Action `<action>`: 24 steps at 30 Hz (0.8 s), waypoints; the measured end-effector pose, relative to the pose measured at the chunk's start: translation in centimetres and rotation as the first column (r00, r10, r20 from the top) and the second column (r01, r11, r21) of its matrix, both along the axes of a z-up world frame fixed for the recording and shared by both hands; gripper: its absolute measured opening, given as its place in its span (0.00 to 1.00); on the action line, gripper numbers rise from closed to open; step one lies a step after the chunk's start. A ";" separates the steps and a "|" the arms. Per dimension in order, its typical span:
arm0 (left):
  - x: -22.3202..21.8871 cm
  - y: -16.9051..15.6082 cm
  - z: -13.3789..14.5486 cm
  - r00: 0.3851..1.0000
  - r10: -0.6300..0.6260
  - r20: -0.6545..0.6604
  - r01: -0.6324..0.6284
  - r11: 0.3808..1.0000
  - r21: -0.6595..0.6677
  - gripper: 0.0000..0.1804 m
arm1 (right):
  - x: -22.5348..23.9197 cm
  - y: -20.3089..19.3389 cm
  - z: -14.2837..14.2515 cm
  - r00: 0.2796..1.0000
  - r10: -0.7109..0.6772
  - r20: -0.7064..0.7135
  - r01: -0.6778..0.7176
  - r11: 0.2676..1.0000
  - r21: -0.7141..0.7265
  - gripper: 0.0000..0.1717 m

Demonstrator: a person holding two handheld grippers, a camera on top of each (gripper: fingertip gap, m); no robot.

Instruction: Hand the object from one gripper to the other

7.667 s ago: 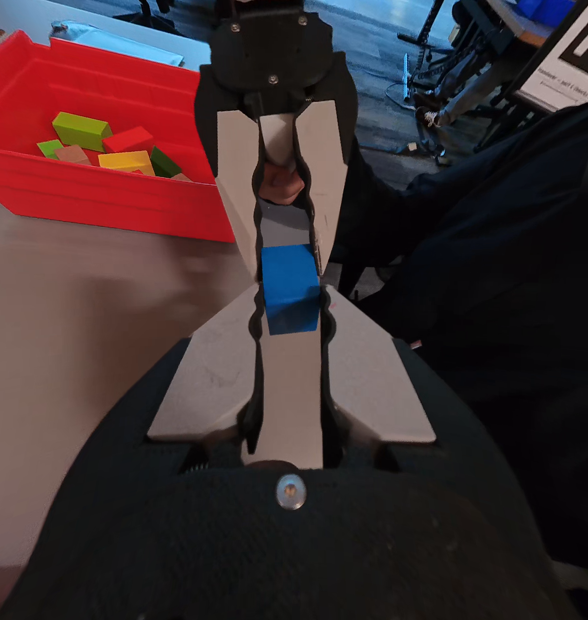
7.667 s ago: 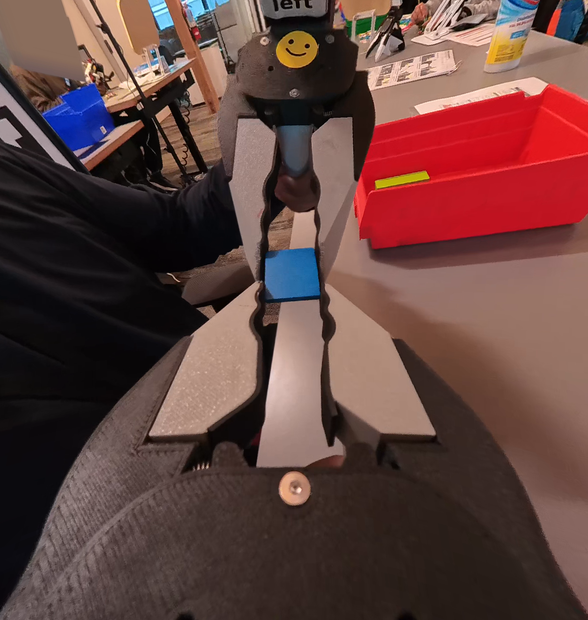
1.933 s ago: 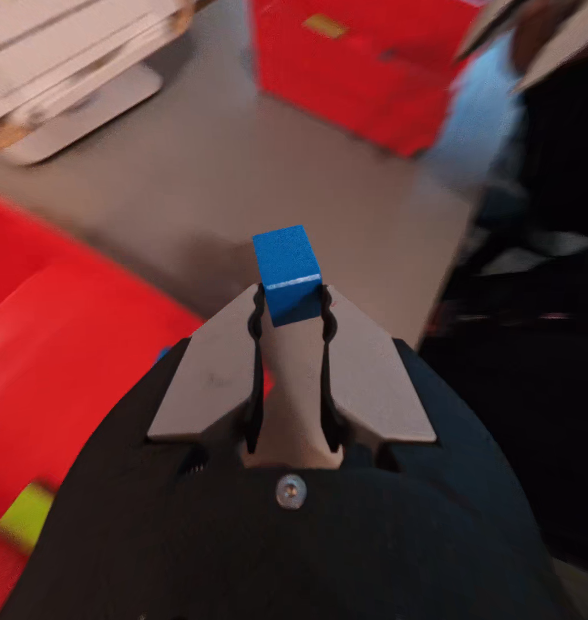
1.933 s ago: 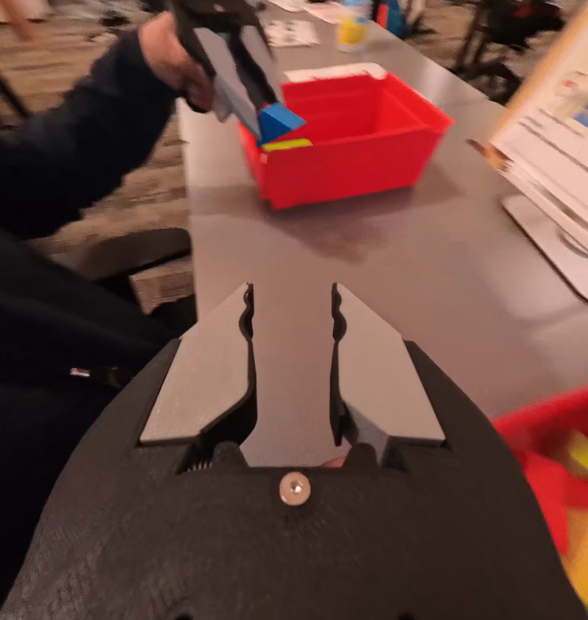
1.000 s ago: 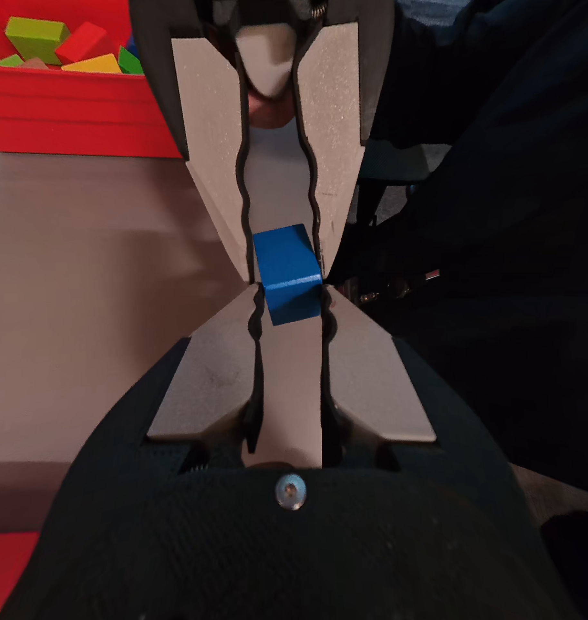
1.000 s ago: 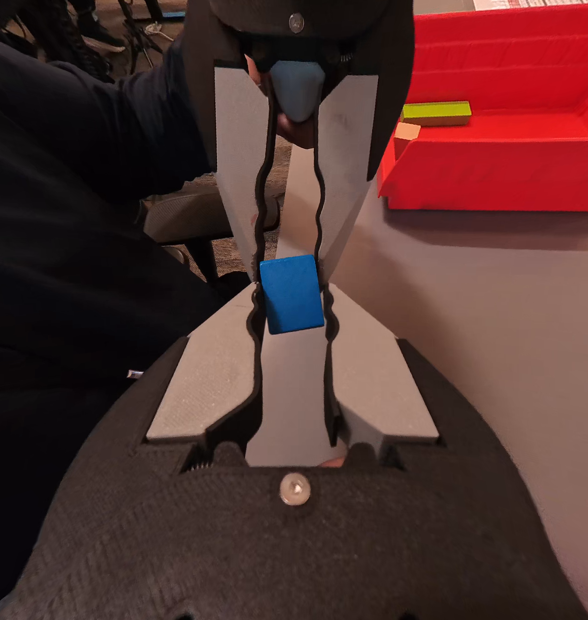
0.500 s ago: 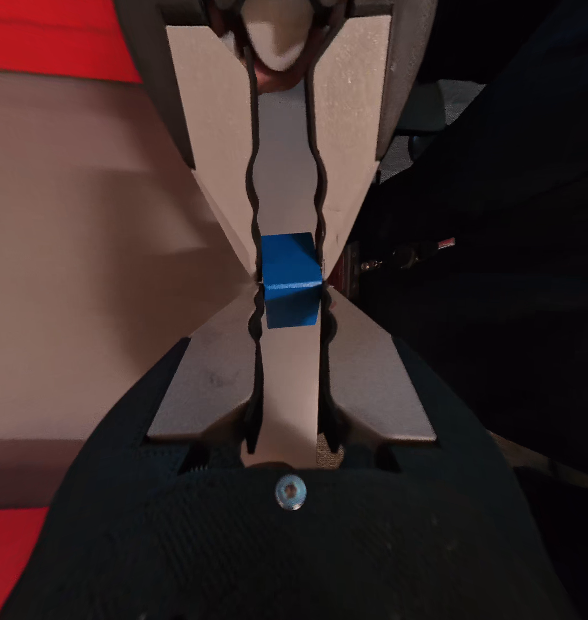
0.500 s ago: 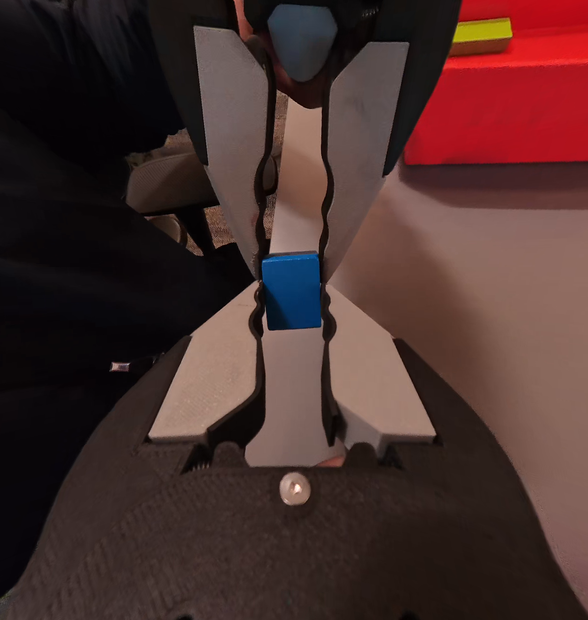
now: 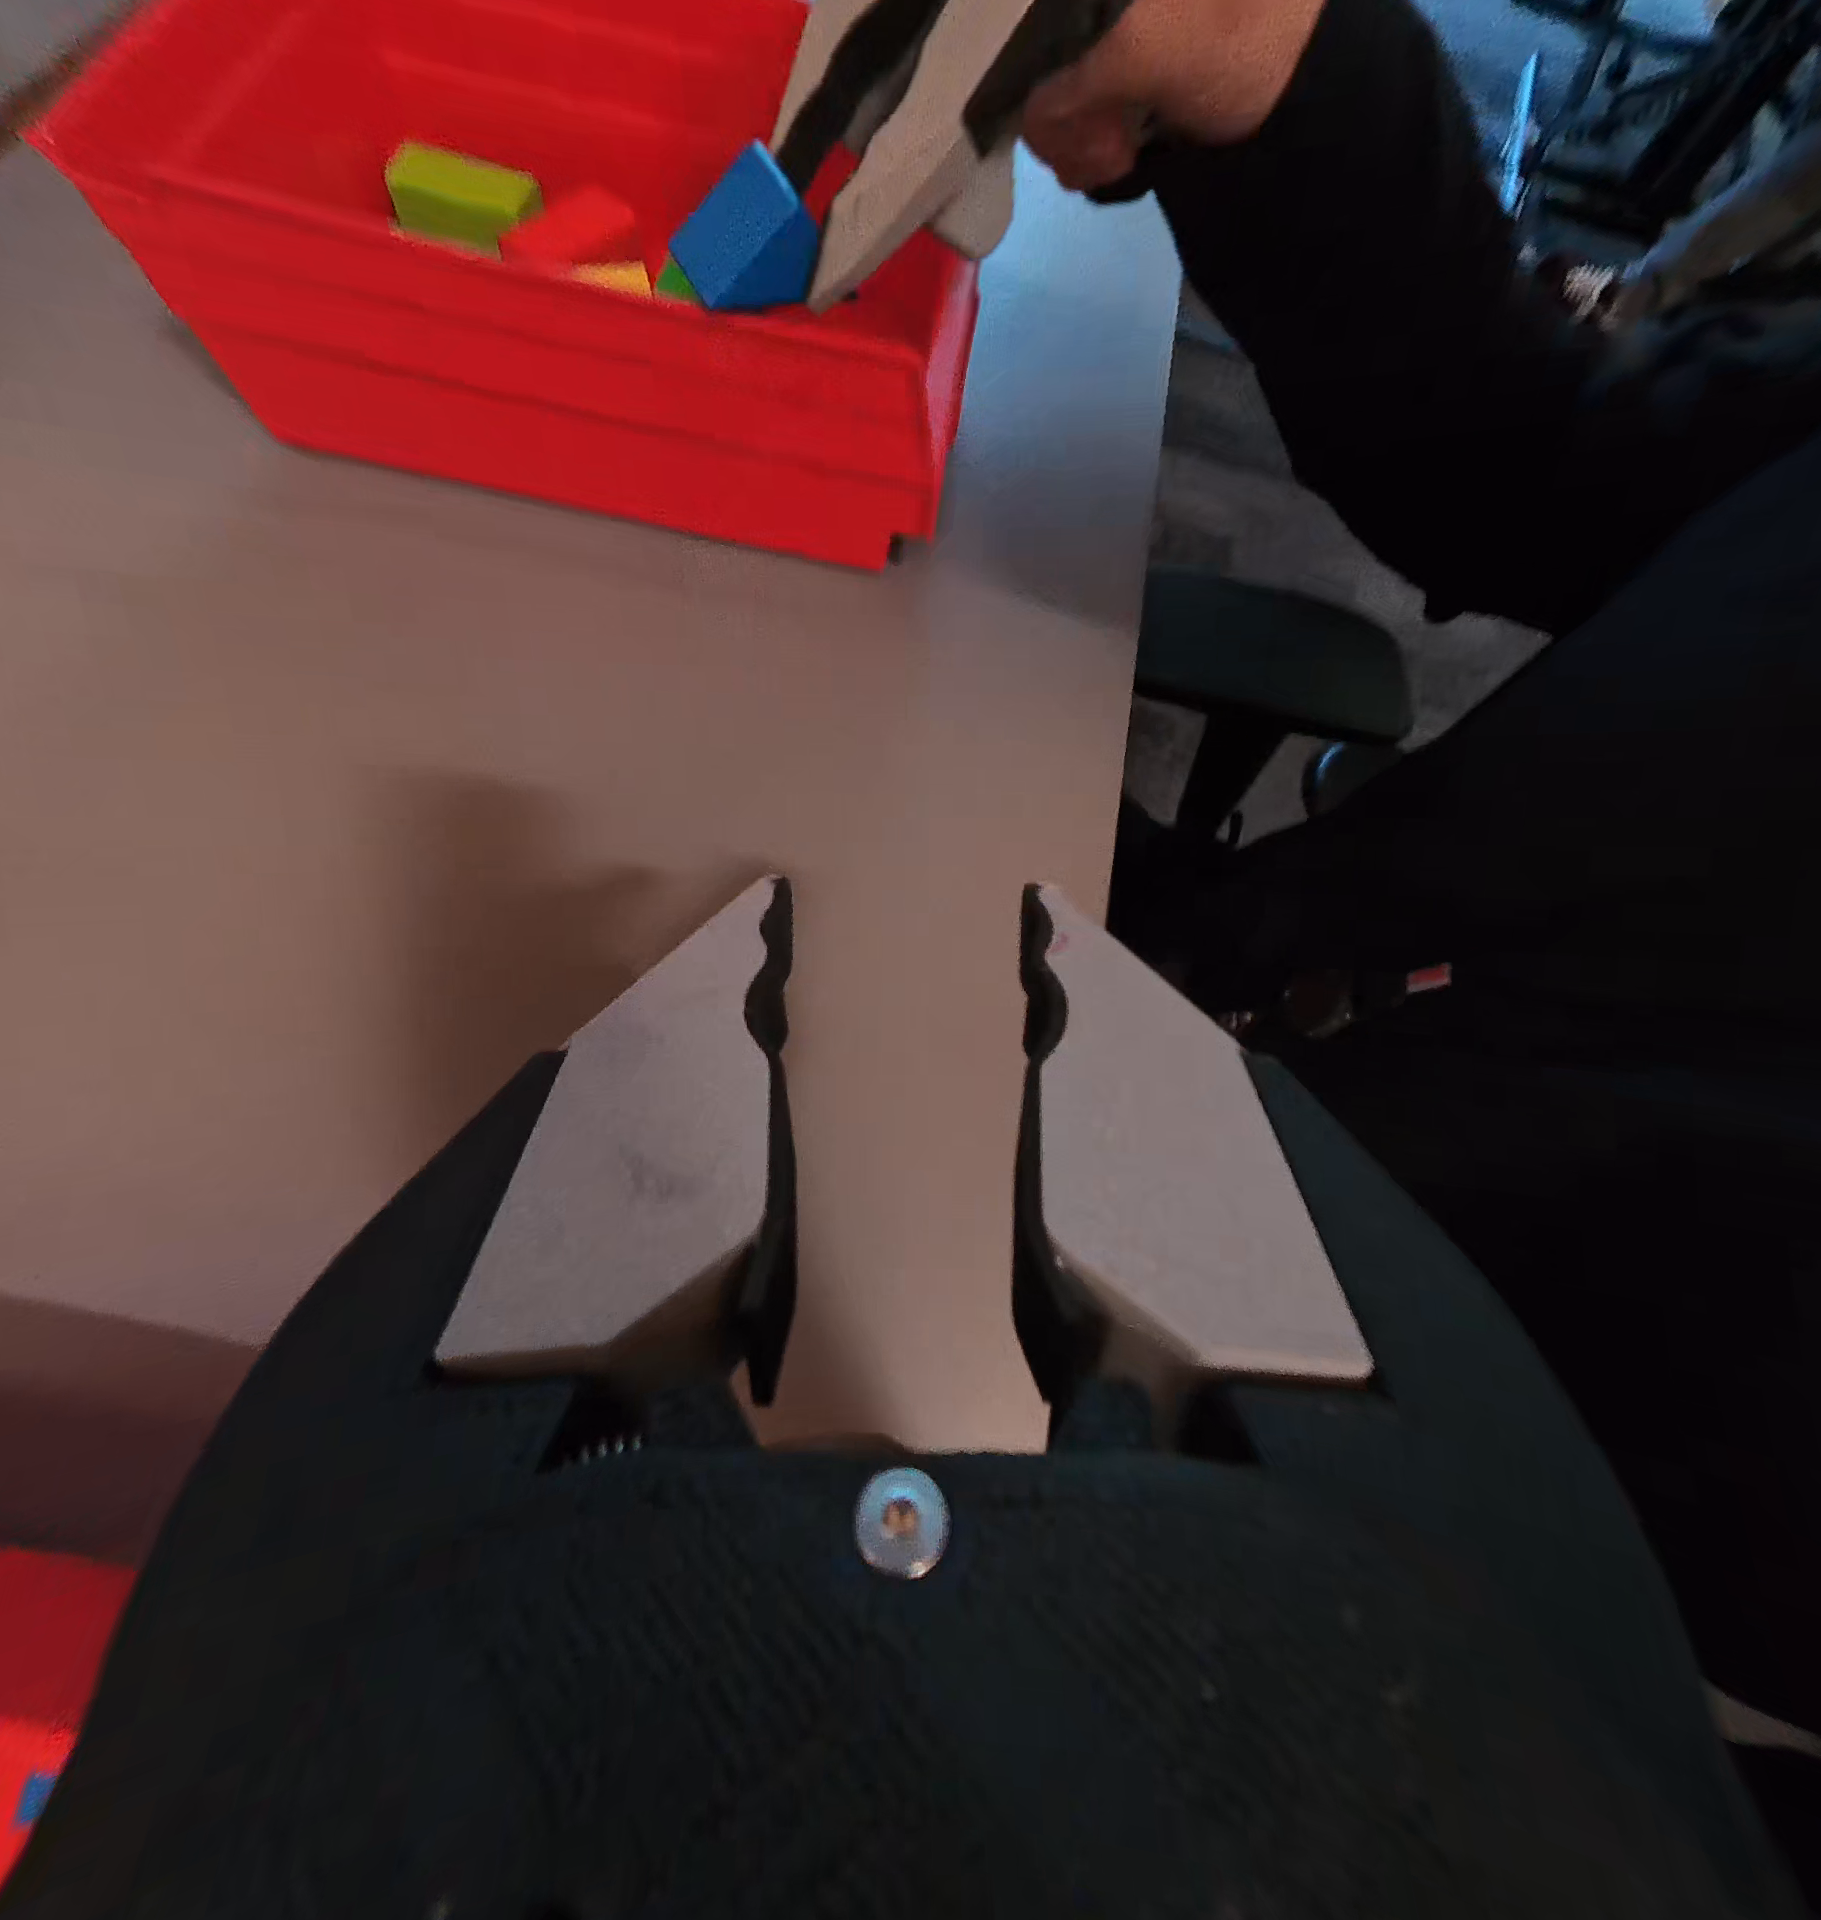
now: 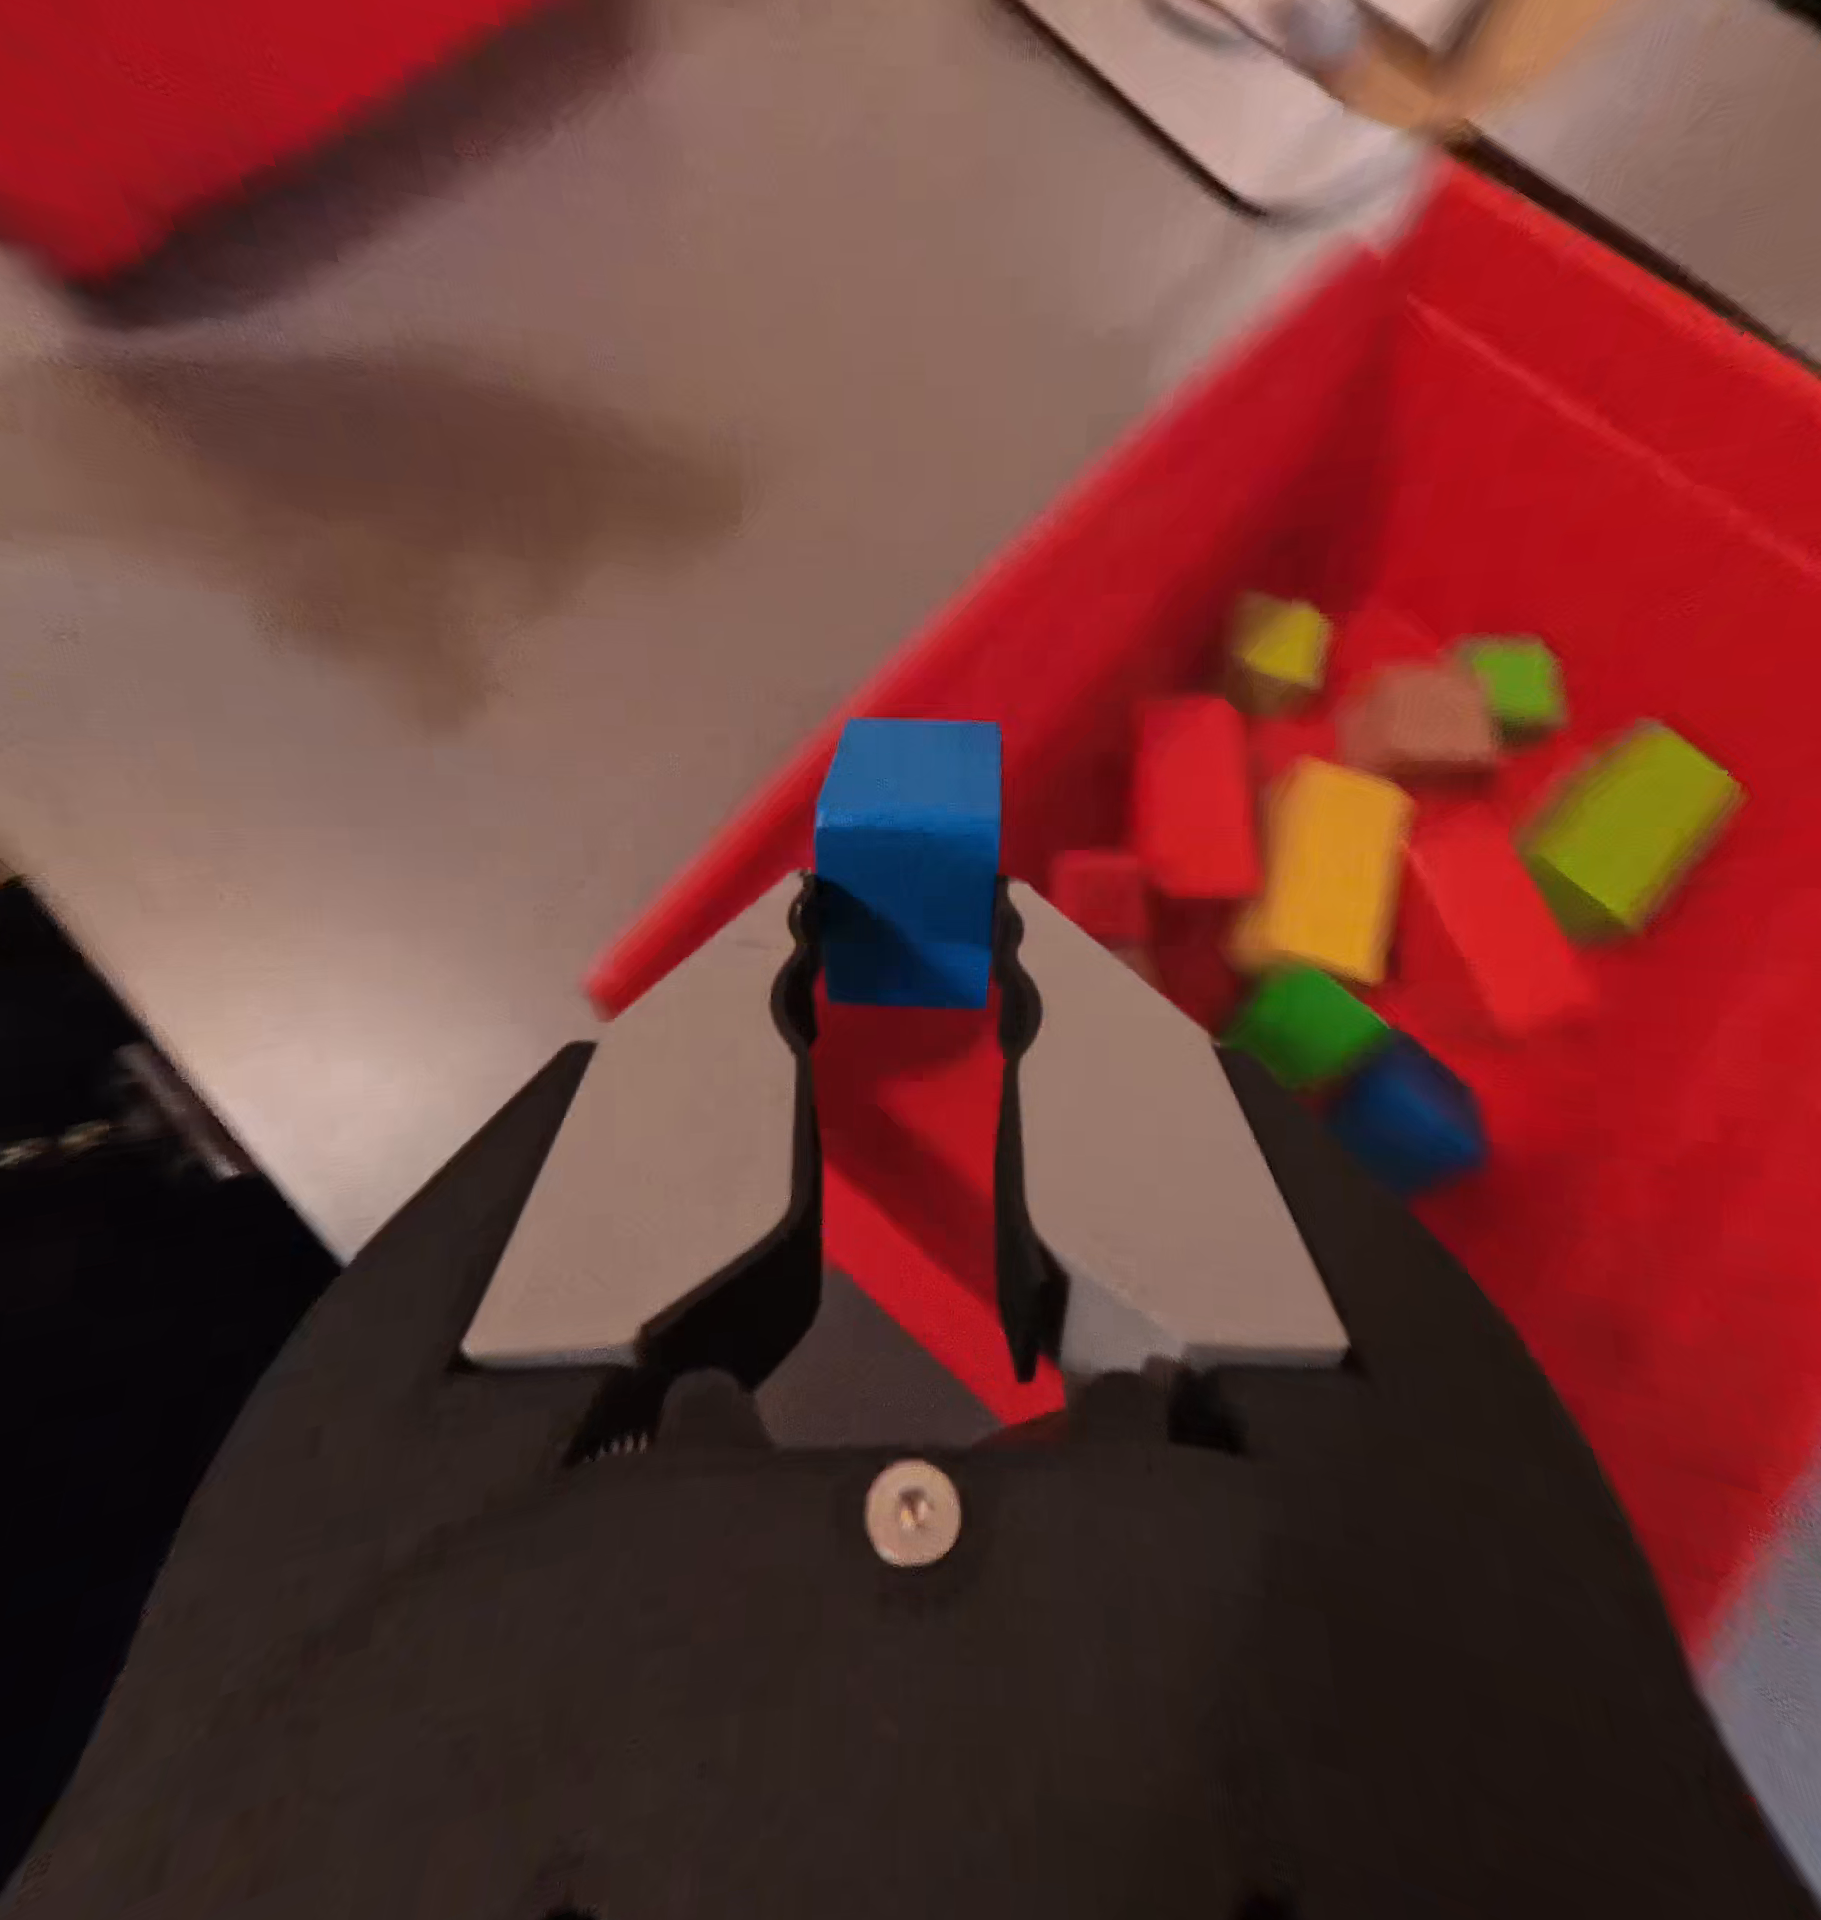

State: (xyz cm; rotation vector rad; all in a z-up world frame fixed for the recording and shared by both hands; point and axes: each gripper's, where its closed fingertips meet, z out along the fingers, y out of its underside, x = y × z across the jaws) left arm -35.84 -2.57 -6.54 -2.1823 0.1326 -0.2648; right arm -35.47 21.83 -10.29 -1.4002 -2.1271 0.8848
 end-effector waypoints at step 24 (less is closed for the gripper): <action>-7.8 -5.3 0.9 0.928 0.369 -0.052 -0.365 0.928 0.072 0.23 | 0.9 9.0 -7.2 0.929 -0.163 0.331 0.077 0.963 0.257 0.24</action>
